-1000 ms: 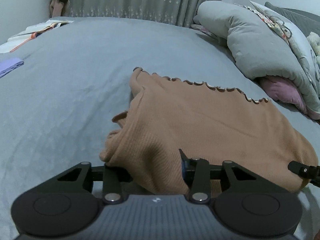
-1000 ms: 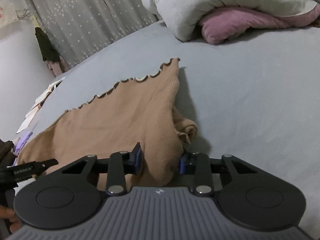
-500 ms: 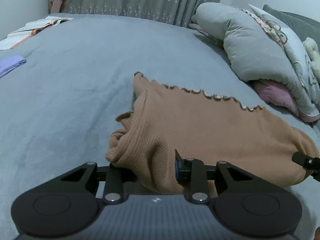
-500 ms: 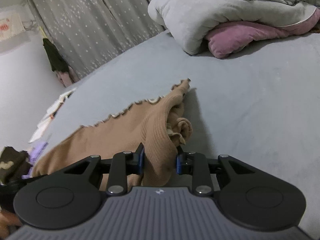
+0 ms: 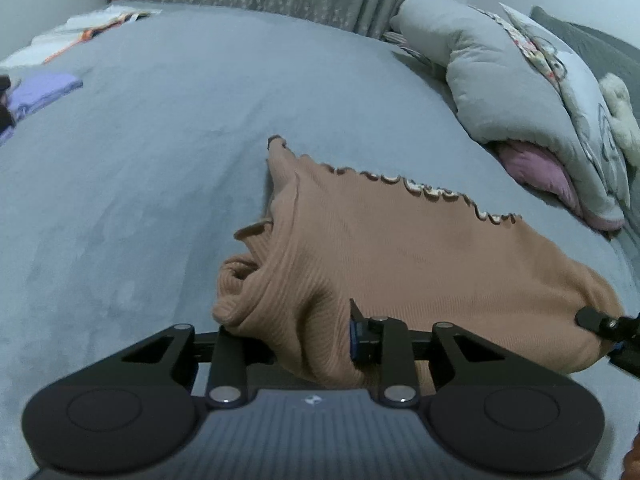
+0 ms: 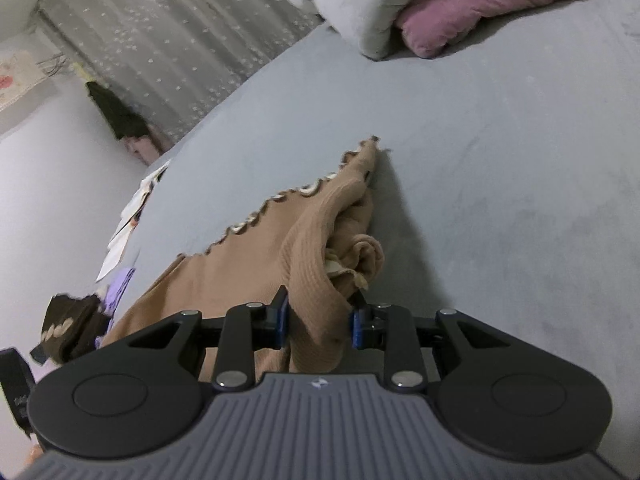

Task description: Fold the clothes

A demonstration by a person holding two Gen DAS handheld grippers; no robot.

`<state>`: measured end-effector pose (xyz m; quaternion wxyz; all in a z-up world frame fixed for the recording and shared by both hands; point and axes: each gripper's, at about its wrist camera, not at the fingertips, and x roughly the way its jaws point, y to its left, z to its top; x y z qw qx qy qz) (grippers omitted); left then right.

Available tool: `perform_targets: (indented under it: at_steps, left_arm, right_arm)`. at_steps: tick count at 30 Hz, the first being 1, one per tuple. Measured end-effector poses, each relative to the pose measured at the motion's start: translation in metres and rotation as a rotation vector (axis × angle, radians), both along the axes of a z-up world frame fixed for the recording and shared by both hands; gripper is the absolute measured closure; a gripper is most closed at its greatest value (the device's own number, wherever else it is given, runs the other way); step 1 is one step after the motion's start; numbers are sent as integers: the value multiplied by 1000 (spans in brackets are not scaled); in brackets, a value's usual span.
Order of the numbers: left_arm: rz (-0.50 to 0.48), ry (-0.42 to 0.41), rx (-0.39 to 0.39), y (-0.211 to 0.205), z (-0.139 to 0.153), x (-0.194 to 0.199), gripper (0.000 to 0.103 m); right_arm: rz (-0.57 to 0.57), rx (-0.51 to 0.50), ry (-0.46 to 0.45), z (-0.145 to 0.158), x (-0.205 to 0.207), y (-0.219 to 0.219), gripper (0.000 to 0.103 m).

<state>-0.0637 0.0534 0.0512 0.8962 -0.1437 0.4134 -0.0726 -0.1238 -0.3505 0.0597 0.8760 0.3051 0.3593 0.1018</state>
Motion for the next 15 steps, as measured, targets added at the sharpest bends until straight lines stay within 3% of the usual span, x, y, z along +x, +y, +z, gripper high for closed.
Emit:
perform_targets:
  at_steps: [3,7,12,15]
  left_arm:
    - [6,12,-33,6,-7,-8,61]
    - [-7,9,-54,13,-12,-13,54]
    - [-31,-11,-58,17,-13,-11,48]
    - [-20,-15,-76,17,-15,-10,45]
  right_arm:
    - [4,13,43,-18,2,-1,63]
    - [-6,107,43,-36,1,-6,48]
    - [-21,236,31,-58,-1,-12,46]
    - [-26,297,19,-68,-3,-13,31]
